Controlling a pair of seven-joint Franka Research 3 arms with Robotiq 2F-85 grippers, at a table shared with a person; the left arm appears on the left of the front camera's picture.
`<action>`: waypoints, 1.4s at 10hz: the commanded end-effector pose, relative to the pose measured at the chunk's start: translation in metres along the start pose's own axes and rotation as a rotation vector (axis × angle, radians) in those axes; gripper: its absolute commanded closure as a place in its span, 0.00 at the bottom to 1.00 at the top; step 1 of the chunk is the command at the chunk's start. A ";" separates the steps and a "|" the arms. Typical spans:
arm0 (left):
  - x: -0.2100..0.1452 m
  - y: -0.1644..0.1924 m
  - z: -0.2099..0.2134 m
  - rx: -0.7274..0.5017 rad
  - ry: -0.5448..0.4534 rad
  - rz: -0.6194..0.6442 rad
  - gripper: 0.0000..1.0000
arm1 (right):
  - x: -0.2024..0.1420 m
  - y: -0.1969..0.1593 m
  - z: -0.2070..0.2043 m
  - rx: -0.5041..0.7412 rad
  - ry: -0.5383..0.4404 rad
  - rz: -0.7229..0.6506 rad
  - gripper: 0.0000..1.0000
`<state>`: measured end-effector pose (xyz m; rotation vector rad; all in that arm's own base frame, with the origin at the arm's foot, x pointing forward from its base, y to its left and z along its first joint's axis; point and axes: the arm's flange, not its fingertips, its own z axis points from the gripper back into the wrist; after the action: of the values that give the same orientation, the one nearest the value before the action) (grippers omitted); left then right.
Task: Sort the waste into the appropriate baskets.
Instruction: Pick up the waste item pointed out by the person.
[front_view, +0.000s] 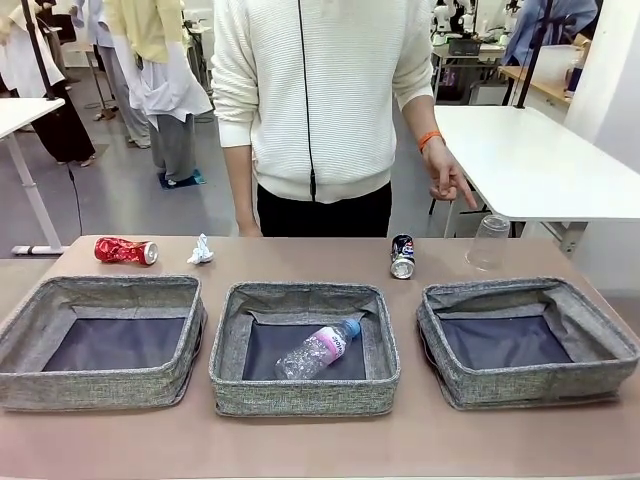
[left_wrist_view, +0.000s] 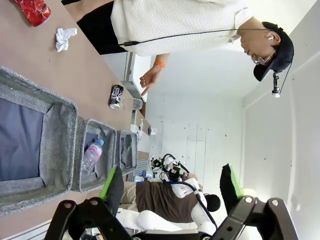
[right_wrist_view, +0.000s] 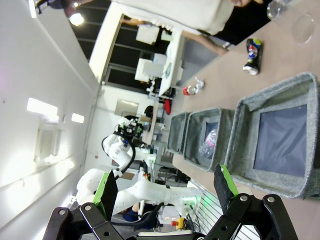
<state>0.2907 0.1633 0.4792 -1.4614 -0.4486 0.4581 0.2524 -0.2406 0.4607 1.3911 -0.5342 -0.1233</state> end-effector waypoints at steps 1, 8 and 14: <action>-0.002 -0.003 0.003 0.011 0.013 0.010 0.00 | 0.013 0.007 -0.033 -0.165 0.063 0.153 0.00; -0.002 -0.003 0.003 0.011 0.013 0.010 0.00 | 0.045 -0.018 -0.106 -0.079 0.727 1.305 0.00; -0.002 -0.003 0.003 0.011 0.013 0.010 0.00 | 0.119 -0.057 -0.182 0.164 0.520 1.203 0.00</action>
<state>0.2912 0.1636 0.4790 -1.4596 -0.4465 0.4594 0.3904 -0.1177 0.4391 0.9201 -0.7646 1.1683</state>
